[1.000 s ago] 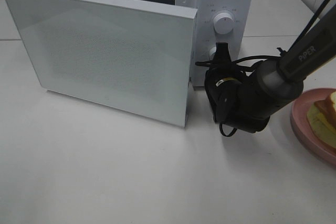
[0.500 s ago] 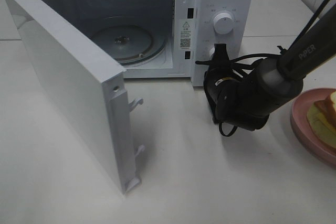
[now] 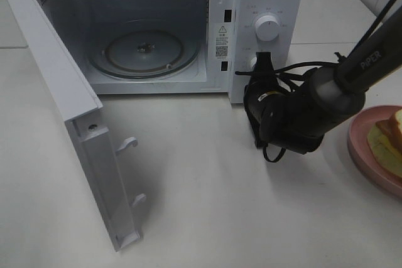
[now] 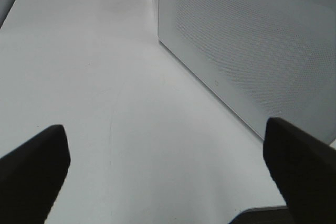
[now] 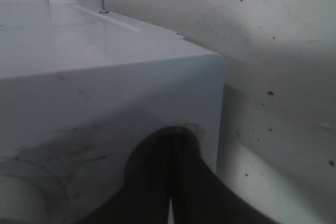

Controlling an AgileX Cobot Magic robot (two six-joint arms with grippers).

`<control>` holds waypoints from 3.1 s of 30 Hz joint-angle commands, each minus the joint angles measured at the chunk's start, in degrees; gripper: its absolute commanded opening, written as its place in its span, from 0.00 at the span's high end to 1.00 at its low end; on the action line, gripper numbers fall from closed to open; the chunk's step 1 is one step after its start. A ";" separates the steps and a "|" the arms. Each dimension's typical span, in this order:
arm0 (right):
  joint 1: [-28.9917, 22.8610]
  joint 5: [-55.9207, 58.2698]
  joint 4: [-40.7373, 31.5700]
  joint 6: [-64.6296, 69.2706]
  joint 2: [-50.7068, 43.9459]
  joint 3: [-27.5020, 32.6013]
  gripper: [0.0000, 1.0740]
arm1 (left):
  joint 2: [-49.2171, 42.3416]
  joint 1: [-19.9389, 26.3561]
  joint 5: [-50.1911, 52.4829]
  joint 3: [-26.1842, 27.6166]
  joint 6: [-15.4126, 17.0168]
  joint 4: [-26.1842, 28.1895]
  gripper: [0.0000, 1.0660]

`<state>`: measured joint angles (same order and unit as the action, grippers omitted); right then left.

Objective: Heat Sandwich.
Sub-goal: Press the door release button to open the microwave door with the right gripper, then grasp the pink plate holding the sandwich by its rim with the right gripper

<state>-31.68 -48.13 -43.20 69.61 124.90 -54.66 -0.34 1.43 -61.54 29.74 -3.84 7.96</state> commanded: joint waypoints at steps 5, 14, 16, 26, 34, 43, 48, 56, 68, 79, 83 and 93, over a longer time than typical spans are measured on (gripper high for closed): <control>2.23 -0.23 6.36 -0.52 -4.01 -1.89 0.93 | -0.29 0.17 0.17 -0.11 0.29 -0.06 0.10; 2.23 4.70 6.36 -3.78 -8.82 4.41 0.92 | -0.29 0.17 0.17 -0.11 0.29 -0.06 0.10; 2.23 4.93 6.42 -4.18 -9.34 5.04 0.92 | -0.29 0.17 0.17 -0.11 0.29 -0.06 0.10; 2.23 16.73 6.36 -14.15 -17.53 11.17 0.91 | -0.29 0.17 0.17 -0.11 0.29 -0.06 0.10; 2.41 32.54 6.36 -32.14 -23.49 11.69 0.88 | -0.29 0.17 0.17 -0.11 0.29 -0.06 0.10; 2.41 48.13 6.36 -65.32 -29.05 11.69 0.86 | -0.29 0.17 0.17 -0.11 0.29 -0.06 0.10; 2.41 57.47 6.47 -81.59 -31.51 11.69 0.82 | -0.29 0.17 0.17 -0.11 0.29 -0.06 0.10; 2.41 70.59 16.62 -87.78 -35.64 11.69 0.65 | -0.29 0.17 0.17 -0.11 0.29 -0.06 0.10; 6.70 85.08 32.37 -77.35 -41.71 10.20 0.19 | -0.29 0.17 0.17 -0.11 0.29 -0.06 0.10; 18.11 89.90 38.73 -74.20 -42.28 10.20 0.19 | -0.29 0.17 0.17 -0.11 0.29 -0.06 0.10; 21.72 90.07 41.25 -72.77 -42.11 9.68 0.19 | -0.29 0.17 0.17 -0.11 0.29 -0.06 0.10; 25.10 90.01 44.06 -72.99 -39.65 4.87 0.21 | -0.29 0.17 0.17 -0.11 0.29 -0.06 0.10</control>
<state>-6.93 41.83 0.00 -3.72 84.22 -49.10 -0.34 1.43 -61.54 29.74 -3.84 7.96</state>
